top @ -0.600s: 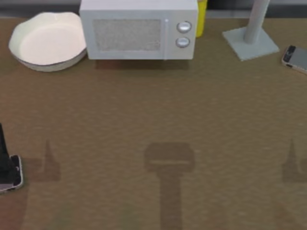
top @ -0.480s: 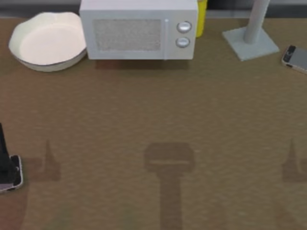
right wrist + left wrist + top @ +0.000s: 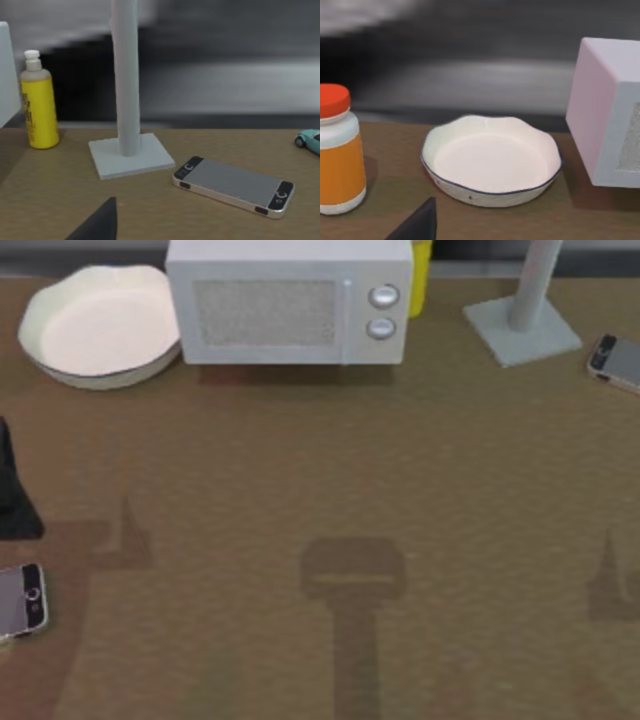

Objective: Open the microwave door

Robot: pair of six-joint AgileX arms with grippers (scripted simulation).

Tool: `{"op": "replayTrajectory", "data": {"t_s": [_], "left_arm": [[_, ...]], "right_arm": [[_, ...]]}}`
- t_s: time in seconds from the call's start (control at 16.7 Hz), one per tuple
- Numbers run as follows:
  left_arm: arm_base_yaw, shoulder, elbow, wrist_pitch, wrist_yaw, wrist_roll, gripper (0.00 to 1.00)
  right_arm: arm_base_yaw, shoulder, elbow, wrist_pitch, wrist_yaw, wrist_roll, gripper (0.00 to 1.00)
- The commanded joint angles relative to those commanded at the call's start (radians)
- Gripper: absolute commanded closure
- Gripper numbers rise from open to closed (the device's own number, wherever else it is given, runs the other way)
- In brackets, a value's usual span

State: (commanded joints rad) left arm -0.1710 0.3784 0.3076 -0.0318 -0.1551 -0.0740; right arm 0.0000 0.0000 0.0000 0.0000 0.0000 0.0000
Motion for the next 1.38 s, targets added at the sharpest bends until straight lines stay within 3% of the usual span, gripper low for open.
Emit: {"op": "replayTrajectory", "data": {"t_s": [0.54, 0.84, 1.08, 1.38], "left_arm": [[-0.345, 0.938, 0.693, 0.005, -0.308, -0.195, 0.00], [-0.506, 1.372, 0.997, -0.009, -0.451, -0.276, 0.00], [-0.584, 1.559, 1.128, -0.029, -0.519, -0.308, 0.00], [-0.599, 1.596, 1.155, -0.034, -0.533, -0.314, 0.00]], "right_arm": [[0.000, 0.000, 0.000, 0.000, 0.000, 0.000, 0.00], [0.000, 0.000, 0.000, 0.000, 0.000, 0.000, 0.00], [0.000, 0.000, 0.000, 0.000, 0.000, 0.000, 0.00], [0.000, 0.000, 0.000, 0.000, 0.000, 0.000, 0.00]]}}
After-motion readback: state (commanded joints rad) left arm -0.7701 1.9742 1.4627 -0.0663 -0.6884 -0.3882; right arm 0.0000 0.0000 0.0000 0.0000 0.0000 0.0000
